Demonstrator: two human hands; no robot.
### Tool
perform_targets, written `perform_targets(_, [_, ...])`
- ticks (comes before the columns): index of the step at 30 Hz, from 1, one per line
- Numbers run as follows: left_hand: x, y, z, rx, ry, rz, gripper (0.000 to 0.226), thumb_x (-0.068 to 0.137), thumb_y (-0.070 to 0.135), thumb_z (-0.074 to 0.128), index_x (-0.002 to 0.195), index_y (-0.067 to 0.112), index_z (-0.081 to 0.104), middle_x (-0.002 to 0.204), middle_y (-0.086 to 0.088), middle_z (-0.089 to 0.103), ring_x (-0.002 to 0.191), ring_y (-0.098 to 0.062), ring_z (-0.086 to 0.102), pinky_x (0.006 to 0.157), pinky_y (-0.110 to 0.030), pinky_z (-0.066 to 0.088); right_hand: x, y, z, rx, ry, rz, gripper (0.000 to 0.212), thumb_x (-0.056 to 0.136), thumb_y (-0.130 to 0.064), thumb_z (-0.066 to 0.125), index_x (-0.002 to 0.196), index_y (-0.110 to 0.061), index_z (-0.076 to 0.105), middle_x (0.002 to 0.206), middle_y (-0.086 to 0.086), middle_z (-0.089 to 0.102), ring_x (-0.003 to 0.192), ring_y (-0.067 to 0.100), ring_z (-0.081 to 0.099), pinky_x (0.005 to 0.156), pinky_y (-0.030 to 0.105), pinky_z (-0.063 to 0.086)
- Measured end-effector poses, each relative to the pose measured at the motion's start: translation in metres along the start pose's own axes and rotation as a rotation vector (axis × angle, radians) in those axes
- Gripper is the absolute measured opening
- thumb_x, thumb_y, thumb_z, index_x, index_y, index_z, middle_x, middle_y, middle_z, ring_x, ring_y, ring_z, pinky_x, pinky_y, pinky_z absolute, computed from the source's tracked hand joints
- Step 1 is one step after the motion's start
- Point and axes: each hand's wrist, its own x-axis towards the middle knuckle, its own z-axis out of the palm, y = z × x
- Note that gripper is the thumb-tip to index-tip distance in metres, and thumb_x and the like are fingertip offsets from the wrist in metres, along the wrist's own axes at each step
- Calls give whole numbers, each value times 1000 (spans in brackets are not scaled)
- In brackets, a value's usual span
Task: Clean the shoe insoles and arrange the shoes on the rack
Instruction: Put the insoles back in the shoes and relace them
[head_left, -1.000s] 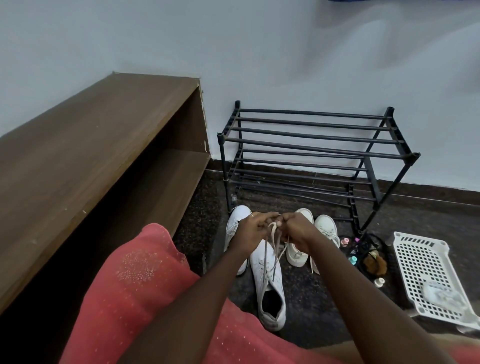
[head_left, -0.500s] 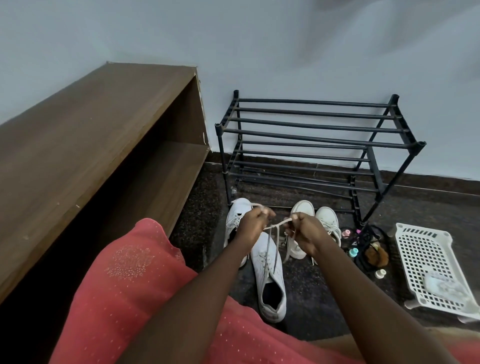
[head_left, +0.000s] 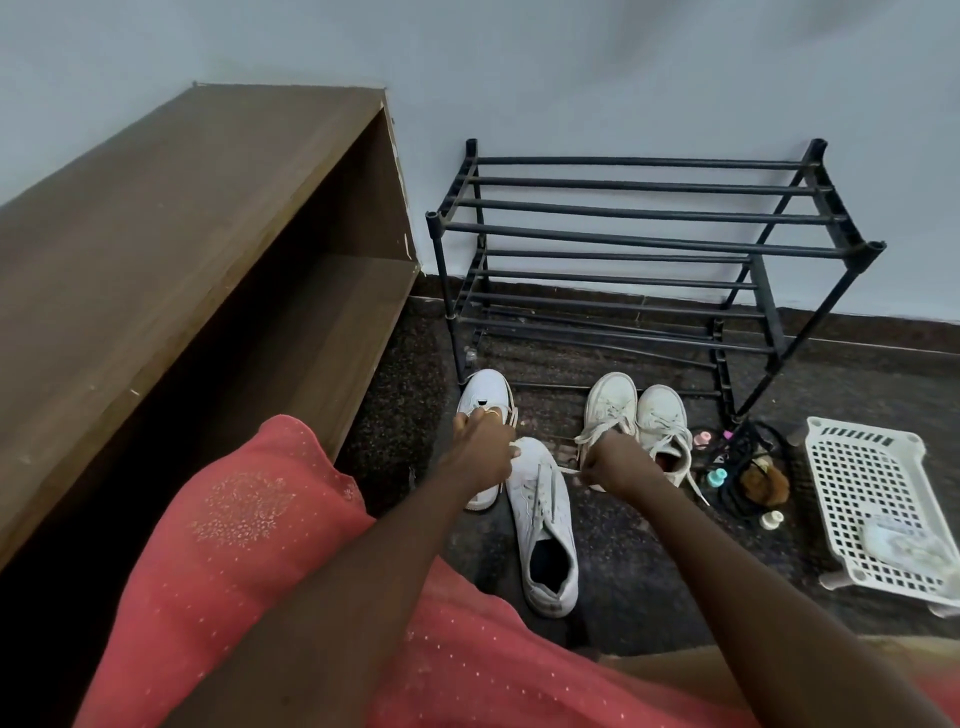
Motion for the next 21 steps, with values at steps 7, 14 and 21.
perform_targets(7, [2,-21,23,98,-37,-108,27,87,23,45,99,14,67,114,-5,56,114,-23,44,104,-44,22,14,30,12,22,158,185,21,79,-10,54,93,5,61,99,24,64,95,36,61,65,29,37])
perform_targets(14, [0,-48,56,194,-146,-204,29,89,28,45,110,18,63,119,-3,57,116,-22,48,103,-42,24,20,77,25,-12,114,330,28,83,-13,49,101,6,59,108,25,61,101,38,59,73,34,43])
perform_targets(21, [5,-63,91,89,-311,-327,34,90,26,47,121,17,58,130,-7,52,123,-25,47,106,-41,28,21,105,48,-9,0,460,39,83,-25,46,114,-4,57,122,19,58,111,37,56,88,40,46])
